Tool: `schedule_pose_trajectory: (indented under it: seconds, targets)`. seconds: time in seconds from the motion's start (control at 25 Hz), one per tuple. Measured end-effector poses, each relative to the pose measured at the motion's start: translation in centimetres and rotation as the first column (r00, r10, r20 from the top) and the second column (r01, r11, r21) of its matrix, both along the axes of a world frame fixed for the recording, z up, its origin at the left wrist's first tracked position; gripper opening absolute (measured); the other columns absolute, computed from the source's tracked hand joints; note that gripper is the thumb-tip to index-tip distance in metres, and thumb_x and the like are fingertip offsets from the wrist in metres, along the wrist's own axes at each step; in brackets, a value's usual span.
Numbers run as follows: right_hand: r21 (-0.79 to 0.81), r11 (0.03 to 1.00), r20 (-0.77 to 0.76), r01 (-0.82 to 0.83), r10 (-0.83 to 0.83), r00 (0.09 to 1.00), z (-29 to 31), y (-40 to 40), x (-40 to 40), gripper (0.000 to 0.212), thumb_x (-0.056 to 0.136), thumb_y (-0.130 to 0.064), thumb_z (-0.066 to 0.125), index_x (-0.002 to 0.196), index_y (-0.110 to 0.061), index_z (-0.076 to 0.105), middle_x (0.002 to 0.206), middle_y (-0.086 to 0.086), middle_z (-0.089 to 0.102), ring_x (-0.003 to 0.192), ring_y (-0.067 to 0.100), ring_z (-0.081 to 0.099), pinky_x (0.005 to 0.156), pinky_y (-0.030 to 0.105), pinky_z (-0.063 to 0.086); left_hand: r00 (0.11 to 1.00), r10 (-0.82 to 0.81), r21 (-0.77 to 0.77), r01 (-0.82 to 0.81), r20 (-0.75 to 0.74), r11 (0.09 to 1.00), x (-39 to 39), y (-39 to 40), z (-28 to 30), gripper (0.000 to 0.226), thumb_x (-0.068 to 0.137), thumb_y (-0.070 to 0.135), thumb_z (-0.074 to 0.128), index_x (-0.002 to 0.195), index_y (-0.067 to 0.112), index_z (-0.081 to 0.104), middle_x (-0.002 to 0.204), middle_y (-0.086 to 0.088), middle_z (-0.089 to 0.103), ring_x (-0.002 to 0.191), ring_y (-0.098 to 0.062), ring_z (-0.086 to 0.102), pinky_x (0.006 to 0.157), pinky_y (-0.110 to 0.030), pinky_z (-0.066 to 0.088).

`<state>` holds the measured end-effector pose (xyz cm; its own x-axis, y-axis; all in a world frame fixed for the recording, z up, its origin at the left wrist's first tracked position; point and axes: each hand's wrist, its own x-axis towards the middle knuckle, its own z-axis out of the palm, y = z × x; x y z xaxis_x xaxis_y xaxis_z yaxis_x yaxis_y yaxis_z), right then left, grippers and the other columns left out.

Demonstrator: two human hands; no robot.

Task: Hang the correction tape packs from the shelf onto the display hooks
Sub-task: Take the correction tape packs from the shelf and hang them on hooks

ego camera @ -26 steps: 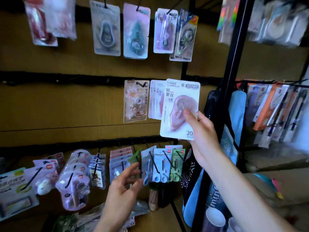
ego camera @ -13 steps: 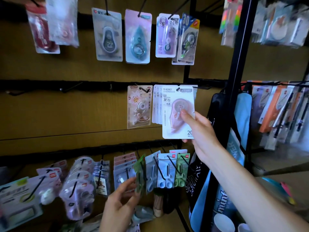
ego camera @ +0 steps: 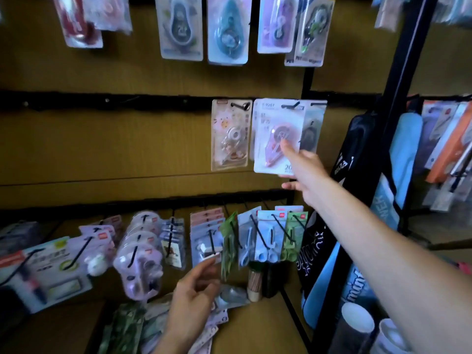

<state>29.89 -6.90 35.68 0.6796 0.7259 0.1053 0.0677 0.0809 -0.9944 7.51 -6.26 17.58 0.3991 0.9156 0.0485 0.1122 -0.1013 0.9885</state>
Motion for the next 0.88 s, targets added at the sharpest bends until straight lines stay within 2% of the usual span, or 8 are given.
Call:
schedule_pose_trajectory:
  seconds: [0.12, 0.28, 0.4, 0.44, 0.52, 0.64, 0.72, 0.88]
  targets:
    - [0.036, 0.996, -0.045, 0.079, -0.077, 0.996, -1.8, 0.4, -0.2, 0.042, 0.087, -0.054, 0.062, 0.113, -0.022, 0.053, 0.101, -0.001, 0.056, 0.082, 0.016, 0.061, 0.054, 0.03, 0.052, 0.998, 0.058, 0.042, -0.057, -0.017, 0.997, -0.9, 1.2, -2.1, 0.038, 0.09, -0.004, 0.056, 0.122, 0.017, 0.058, 0.102, 0.0, 0.065, 0.086, -0.007, 0.06, 0.067, -0.012, 0.049]
    - [0.182, 0.928, -0.088, 0.325, -0.314, 0.945, -14.3, -1.5, -1.8, 0.01, 0.085, -0.016, 0.059, 0.095, -0.018, 0.06, 0.081, -0.003, 0.06, 0.055, 0.011, 0.053, 0.042, 0.027, 0.042, 0.976, 0.217, -0.202, -0.216, -0.022, 0.955, -2.4, 2.1, -7.6, 0.032, 0.091, -0.004, 0.053, 0.12, 0.008, 0.059, 0.086, -0.009, 0.06, 0.082, -0.018, 0.052, 0.07, -0.03, 0.044]
    - [0.246, 0.932, 0.268, 0.268, -0.331, 0.905, -23.0, -3.2, -3.5, 0.032, 0.078, -0.002, 0.052, 0.101, -0.023, 0.058, 0.1, -0.001, 0.063, 0.071, 0.016, 0.06, 0.061, 0.038, 0.05, 0.951, 0.284, -0.322, -0.309, -0.123, 0.895, -3.3, 2.3, -12.7, 0.033, 0.09, 0.001, 0.053, 0.122, 0.006, 0.06, 0.095, -0.019, 0.065, 0.083, -0.019, 0.052, 0.075, -0.037, 0.047]
    - [0.257, 0.934, 0.325, 0.249, -0.326, 0.888, -24.6, -2.9, -4.1, 0.035, 0.078, -0.002, 0.052, 0.104, -0.025, 0.055, 0.107, 0.004, 0.062, 0.075, 0.014, 0.06, 0.062, 0.036, 0.05, 0.944, 0.29, -0.349, -0.327, -0.155, 0.878, -3.6, 2.3, -14.4, 0.034, 0.09, 0.002, 0.052, 0.123, 0.008, 0.06, 0.097, -0.018, 0.066, 0.082, -0.018, 0.053, 0.075, -0.036, 0.046]
    - [0.246, 0.947, 0.355, 0.207, -0.287, 0.89, -27.4, -1.6, -5.3, 0.038, 0.079, 0.0, 0.052, 0.108, -0.024, 0.053, 0.109, 0.016, 0.061, 0.075, 0.011, 0.057, 0.06, 0.022, 0.046, 0.931, 0.301, -0.372, -0.359, -0.207, 0.856, -3.8, 2.5, -17.4, 0.032, 0.093, 0.005, 0.05, 0.123, 0.008, 0.061, 0.099, -0.015, 0.066, 0.076, -0.016, 0.053, 0.071, -0.03, 0.042]
    - [0.024, 0.99, 0.422, 0.137, -0.134, 0.897, -33.1, 1.3, -7.1, 0.029, 0.079, 0.004, 0.055, 0.099, -0.016, 0.062, 0.095, 0.011, 0.066, 0.077, 0.018, 0.059, 0.067, 0.018, 0.045, 0.927, 0.295, -0.38, -0.366, -0.233, 0.849, -3.7, 3.5, -20.6, 0.032, 0.092, 0.0, 0.051, 0.121, 0.007, 0.062, 0.087, -0.01, 0.065, 0.066, -0.011, 0.049, 0.062, -0.027, 0.041]
    - [-0.205, 0.975, 0.314, 0.087, -0.019, 0.949, -38.2, 2.9, -8.0, 0.028, 0.081, 0.006, 0.057, 0.092, -0.019, 0.062, 0.094, 0.005, 0.066, 0.085, 0.02, 0.061, 0.073, 0.022, 0.047, 0.92, 0.297, -0.387, -0.38, -0.257, 0.84, -4.0, 4.4, -22.3, 0.033, 0.09, -0.002, 0.051, 0.118, 0.011, 0.063, 0.078, 0.0, 0.06, 0.063, -0.011, 0.048, 0.057, -0.023, 0.041]
    - [-0.576, 0.812, 0.026, -0.093, 0.131, 0.991, -47.5, 5.9, -10.3, 0.027, 0.084, 0.0, 0.06, 0.081, -0.027, 0.059, 0.093, 0.0, 0.068, 0.088, 0.023, 0.064, 0.082, 0.043, 0.056, 0.889, 0.288, -0.382, -0.419, -0.355, 0.823, -5.6, 6.2, -25.5, 0.032, 0.087, 0.005, 0.059, 0.117, 0.014, 0.064, 0.094, -0.003, 0.065, 0.082, -0.019, 0.057, 0.074, -0.03, 0.047]
